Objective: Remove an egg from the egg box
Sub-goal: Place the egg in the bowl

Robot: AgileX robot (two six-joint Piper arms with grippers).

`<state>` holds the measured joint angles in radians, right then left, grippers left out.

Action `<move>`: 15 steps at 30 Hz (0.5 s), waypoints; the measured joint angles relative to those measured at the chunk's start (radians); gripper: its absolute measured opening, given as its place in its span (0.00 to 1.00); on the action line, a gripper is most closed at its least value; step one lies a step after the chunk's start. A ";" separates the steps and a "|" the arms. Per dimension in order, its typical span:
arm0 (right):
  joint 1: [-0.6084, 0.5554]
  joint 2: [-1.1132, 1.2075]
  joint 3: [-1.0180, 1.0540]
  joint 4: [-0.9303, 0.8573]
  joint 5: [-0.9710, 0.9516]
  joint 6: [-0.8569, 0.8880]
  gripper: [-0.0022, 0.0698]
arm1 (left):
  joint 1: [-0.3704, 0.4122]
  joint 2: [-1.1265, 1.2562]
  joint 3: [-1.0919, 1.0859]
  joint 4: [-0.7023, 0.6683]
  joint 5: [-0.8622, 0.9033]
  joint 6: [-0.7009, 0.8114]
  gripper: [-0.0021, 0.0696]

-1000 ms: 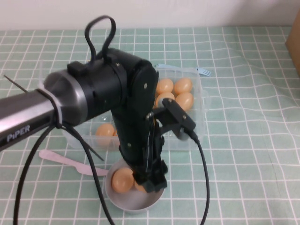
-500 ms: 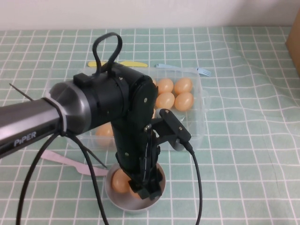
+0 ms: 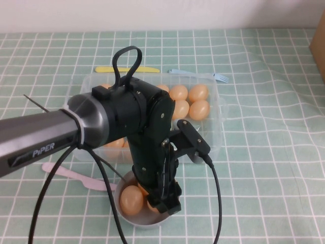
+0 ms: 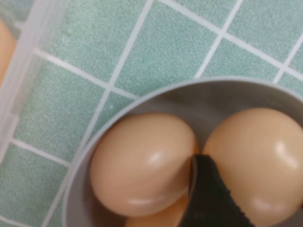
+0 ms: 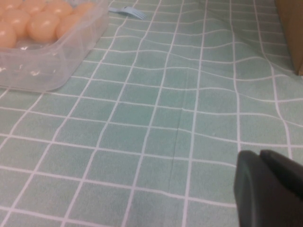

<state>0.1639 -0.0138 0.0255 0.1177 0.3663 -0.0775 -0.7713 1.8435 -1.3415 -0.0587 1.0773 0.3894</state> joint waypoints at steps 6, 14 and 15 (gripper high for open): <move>0.000 0.000 0.000 0.000 0.000 0.000 0.01 | 0.000 0.000 0.000 -0.008 0.004 0.000 0.60; 0.000 0.000 0.000 0.000 0.000 0.000 0.01 | 0.000 -0.048 0.000 -0.012 0.012 0.000 0.72; 0.000 0.000 0.000 0.000 0.000 0.000 0.01 | 0.000 -0.064 0.002 -0.012 0.012 0.000 0.72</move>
<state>0.1639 -0.0138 0.0255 0.1177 0.3663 -0.0775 -0.7713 1.7800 -1.3398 -0.0708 1.0889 0.3894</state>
